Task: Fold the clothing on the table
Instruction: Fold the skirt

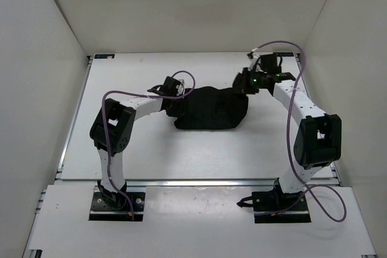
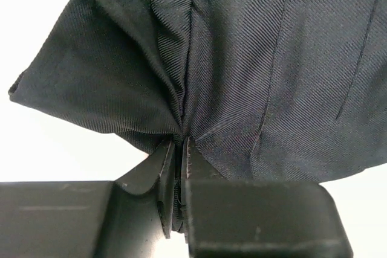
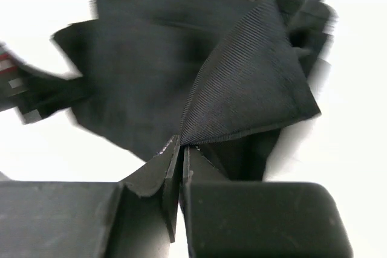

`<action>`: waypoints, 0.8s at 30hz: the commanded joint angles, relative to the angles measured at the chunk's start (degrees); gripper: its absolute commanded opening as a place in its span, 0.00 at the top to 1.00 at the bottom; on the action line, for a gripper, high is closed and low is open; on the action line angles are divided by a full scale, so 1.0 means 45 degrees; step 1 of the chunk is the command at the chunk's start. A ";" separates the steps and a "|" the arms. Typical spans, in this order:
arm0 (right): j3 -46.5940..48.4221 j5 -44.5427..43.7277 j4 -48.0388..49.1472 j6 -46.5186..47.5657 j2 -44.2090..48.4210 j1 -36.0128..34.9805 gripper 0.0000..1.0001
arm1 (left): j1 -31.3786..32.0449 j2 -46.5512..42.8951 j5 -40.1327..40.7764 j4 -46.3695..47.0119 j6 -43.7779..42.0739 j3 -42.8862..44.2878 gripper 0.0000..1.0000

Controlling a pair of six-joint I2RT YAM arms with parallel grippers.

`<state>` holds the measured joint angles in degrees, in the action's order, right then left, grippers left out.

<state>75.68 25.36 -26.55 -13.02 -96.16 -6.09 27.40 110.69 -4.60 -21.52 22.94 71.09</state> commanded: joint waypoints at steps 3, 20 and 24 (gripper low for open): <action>0.0760 0.0574 0.0059 0.0237 0.0686 -0.2471 1.00 | 0.0610 0.1279 -0.1749 0.0367 0.0760 0.1291 1.00; 0.0777 0.0966 0.1525 -0.0936 -0.1499 -0.4799 1.00 | 0.0591 -0.0514 -0.3762 0.2750 0.2656 -0.1499 1.00; 0.1152 0.1081 0.0939 -0.0954 -0.1873 -0.5034 1.00 | 0.0456 -0.0965 -0.4152 0.3179 0.3047 -0.2359 0.99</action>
<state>77.69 29.26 -22.83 -16.60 -104.77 -27.86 29.89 109.97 -20.58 -7.77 35.11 62.85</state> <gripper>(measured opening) 0.008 0.162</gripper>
